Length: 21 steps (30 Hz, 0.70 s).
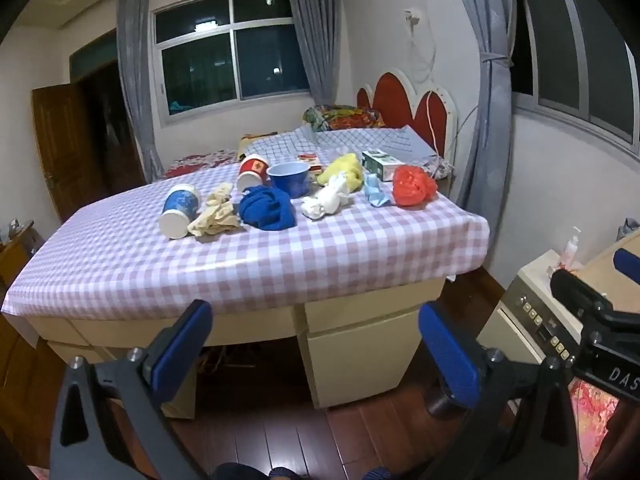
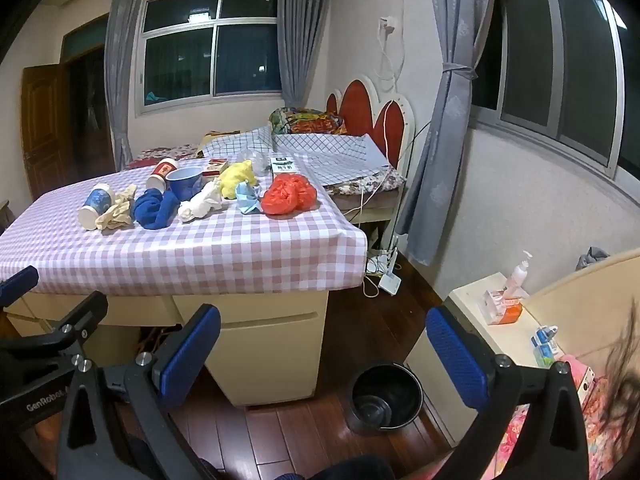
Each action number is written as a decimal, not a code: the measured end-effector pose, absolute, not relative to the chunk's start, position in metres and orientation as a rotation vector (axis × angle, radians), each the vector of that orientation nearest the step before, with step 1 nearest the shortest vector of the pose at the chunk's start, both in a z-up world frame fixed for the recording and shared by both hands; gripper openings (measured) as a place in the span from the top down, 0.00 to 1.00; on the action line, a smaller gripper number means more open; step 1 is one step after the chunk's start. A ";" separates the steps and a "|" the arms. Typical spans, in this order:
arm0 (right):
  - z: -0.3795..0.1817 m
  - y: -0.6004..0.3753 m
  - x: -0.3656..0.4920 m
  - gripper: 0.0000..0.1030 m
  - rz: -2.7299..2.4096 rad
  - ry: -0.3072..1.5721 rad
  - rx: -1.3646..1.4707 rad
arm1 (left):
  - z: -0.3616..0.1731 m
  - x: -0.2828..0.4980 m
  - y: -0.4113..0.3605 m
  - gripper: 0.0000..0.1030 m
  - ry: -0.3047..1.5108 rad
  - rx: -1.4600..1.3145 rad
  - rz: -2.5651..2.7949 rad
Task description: Collect trash
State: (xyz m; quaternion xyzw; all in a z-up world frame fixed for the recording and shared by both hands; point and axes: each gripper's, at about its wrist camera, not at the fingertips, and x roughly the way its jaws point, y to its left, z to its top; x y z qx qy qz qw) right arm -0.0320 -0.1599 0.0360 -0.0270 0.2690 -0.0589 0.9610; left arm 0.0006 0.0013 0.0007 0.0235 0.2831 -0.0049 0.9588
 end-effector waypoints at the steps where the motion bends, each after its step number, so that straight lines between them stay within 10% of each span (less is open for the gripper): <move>1: 0.036 -0.160 -0.032 0.00 -0.118 0.545 -0.053 | 0.001 0.001 0.002 0.00 0.571 0.051 -0.012; 21: 0.038 -0.157 -0.031 0.00 -0.112 0.551 -0.069 | 0.002 0.001 0.009 0.00 0.558 0.053 0.016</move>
